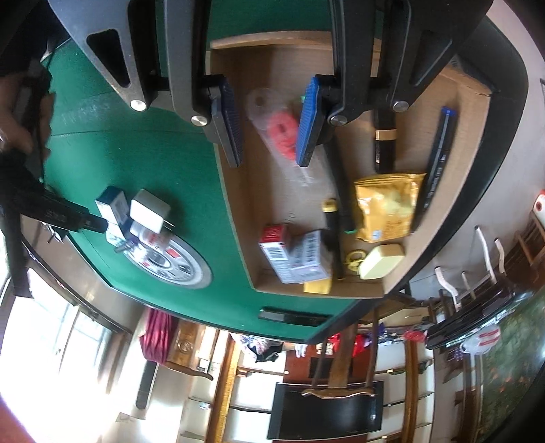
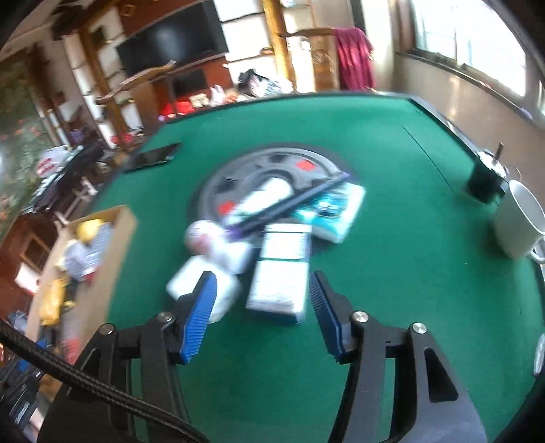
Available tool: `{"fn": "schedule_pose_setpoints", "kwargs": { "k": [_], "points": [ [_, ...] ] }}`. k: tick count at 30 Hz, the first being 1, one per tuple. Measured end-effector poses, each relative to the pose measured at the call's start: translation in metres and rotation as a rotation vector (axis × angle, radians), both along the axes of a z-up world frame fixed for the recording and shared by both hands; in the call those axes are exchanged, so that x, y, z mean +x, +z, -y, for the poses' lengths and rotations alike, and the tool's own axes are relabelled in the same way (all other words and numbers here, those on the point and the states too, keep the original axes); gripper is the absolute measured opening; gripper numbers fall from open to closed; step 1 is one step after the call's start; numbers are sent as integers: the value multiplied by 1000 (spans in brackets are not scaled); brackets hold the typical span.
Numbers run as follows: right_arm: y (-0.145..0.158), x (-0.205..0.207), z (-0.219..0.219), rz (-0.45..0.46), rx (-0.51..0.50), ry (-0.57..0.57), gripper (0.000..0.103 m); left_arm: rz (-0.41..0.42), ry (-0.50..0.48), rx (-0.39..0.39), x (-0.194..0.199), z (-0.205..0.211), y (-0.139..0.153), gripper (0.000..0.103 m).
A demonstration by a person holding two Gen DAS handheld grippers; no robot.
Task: Organize objects
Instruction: 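Grasp the white medicine box with the right gripper while the left gripper returns to the table, then grasp the white charger with the left gripper while the right gripper holds the medicine box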
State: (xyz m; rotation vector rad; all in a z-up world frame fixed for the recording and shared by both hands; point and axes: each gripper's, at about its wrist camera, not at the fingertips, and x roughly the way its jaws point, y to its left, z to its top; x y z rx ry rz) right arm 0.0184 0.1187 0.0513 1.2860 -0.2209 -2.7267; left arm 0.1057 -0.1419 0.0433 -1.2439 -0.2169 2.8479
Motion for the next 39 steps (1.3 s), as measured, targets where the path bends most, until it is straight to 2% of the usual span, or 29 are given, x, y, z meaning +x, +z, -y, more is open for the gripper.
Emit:
{"fn": "schedule_pose_setpoints", "kwargs": {
  "k": [5,8,9,10,11,12,14,17,19,23,26,30,32,34,39],
  "points": [
    [-19,-29,10,71,19,11,55,6,-33,-3,-3,-15,5,28],
    [-29,-37,16,77,56,14,54,15,-50,-4,-7,-23,7,28],
    [-32,-40,14,79,65,10,47,20,-60,-5,-9,-26,8,28],
    [-35,-42,11,89,55,16,33,22,-71,-6,-12,-30,10,29],
    [-39,-44,5,111,32,21,32,23,-89,-8,-15,-35,11,35],
    [-40,-44,-3,100,-4,33,32,24,-111,-10,-20,-42,13,41],
    [-36,-40,-14,73,-14,42,32,19,-158,-33,-31,-59,17,59],
    [-27,-31,-31,0,-54,36,32,26,-201,-87,-52,-90,20,60],
    [-23,-29,-40,-23,-93,29,32,58,-229,-88,-71,-108,15,60],
    [-24,-28,-45,-26,-119,27,32,131,-177,-121,-104,-133,-1,60],
    [-24,-29,-45,-25,-149,33,32,152,-143,-130,-117,-145,-9,60],
    [-22,-27,-49,-40,-163,38,32,160,-92,-152,-127,-159,-17,61],
    [-22,-26,-49,-40,-170,40,32,147,-77,-164,-133,-166,-20,66],
    [-22,-26,-50,-41,-178,43,32,126,-62,-181,-135,-167,-20,66],
    [-23,-25,-52,-29,-200,53,32,116,-91,-141,-125,-148,-20,66]
  ]
}}
